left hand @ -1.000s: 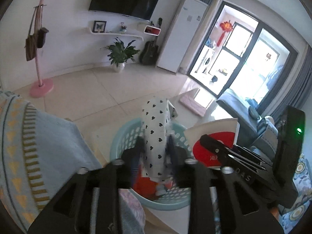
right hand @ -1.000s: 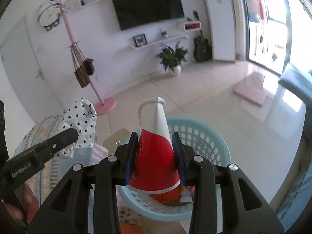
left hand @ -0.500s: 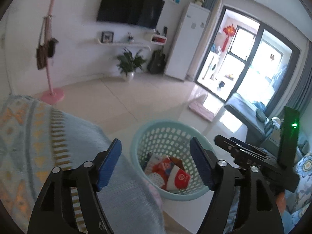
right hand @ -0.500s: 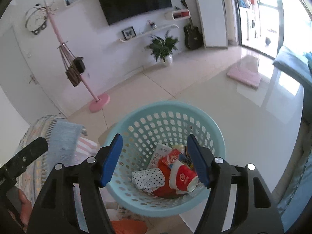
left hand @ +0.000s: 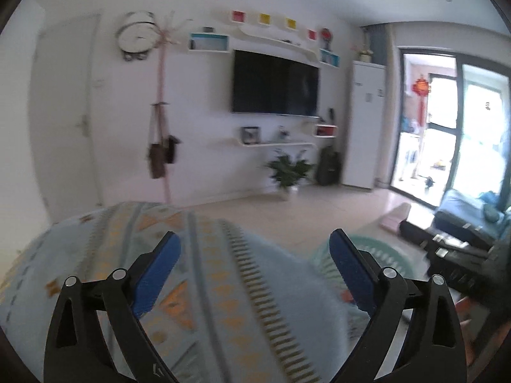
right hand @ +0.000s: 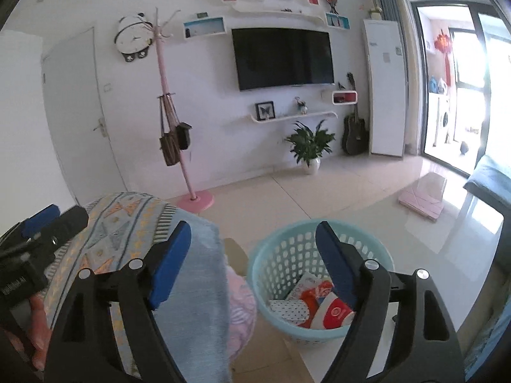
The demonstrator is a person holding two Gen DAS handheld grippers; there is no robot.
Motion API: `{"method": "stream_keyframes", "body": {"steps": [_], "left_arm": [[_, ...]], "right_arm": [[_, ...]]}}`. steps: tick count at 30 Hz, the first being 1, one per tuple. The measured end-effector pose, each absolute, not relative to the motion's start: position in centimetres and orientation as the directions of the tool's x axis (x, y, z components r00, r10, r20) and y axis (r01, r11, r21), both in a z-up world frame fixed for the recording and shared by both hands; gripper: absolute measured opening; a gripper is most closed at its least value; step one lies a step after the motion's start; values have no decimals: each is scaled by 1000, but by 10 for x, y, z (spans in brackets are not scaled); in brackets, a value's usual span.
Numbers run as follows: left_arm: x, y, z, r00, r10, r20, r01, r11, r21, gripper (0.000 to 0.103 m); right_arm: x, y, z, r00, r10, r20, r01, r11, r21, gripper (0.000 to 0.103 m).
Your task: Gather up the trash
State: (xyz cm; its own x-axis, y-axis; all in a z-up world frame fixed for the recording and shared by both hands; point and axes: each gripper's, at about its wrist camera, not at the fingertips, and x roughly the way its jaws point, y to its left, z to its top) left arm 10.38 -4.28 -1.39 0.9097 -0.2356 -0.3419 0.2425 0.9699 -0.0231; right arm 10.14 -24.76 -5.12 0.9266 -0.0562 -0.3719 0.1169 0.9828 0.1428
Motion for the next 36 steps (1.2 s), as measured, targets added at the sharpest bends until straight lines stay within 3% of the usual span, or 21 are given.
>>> {"method": "stream_keyframes", "body": {"steps": [11,36], "left_arm": [[79,-9,-42,961,-74,-265,76,997,-2,92],[76,-17,-40,962,-14,-272,19,1000,19,96]], "right_arm": [[80,-207,-53,933,-84,-349,111,992,56,76],[80,-202,-68,934,-48,-354,80,994,75,76]]}}
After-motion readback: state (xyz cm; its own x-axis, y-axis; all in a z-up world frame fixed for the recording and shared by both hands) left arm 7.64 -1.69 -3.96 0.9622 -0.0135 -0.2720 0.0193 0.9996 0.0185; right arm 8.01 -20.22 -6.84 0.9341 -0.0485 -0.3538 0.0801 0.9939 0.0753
